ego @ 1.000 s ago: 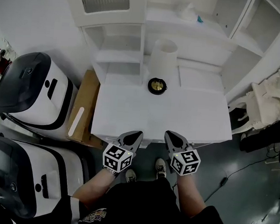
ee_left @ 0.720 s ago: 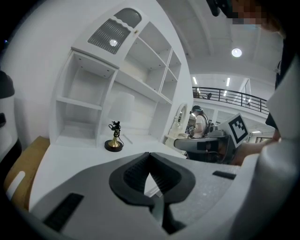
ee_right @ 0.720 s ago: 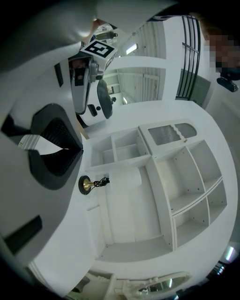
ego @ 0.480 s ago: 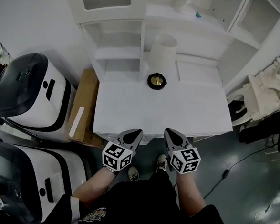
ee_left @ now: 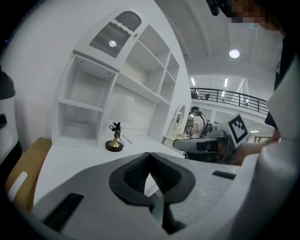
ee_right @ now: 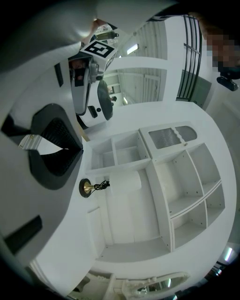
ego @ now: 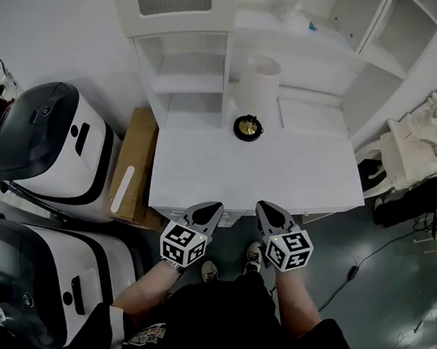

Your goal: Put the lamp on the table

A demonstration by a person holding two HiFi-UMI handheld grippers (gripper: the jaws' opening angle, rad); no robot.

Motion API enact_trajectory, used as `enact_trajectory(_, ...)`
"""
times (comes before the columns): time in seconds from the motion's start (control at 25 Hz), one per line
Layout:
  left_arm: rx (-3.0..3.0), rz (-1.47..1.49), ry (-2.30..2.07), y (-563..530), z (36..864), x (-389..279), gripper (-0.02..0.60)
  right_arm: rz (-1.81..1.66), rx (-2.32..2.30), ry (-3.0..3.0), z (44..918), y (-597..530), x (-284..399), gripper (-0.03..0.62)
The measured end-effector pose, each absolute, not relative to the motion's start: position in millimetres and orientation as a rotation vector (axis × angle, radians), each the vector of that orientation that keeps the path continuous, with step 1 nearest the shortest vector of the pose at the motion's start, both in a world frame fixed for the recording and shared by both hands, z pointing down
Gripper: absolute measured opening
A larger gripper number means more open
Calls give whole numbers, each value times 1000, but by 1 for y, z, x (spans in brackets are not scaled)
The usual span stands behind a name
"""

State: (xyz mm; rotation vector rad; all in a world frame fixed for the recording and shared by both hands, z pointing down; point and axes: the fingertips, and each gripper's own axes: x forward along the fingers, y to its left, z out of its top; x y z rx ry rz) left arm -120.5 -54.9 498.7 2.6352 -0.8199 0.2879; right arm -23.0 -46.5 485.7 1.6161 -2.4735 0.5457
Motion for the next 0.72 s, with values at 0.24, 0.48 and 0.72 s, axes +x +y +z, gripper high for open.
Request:
enact_trajectory(0.24, 2632, 296, -822, -54, 502, -126, 6, 558, 1610, -2475, 490, -45, -29, 25)
enact_trajectory(0.48, 2628, 294, -823, -54, 502, -126, 6, 561, 1604, -2478, 490, -46, -30, 25)
enact_trajectory(0.72, 2622, 292, -829, -53, 505, -128, 6, 566, 1598, -2480, 492, -45, -32, 26)
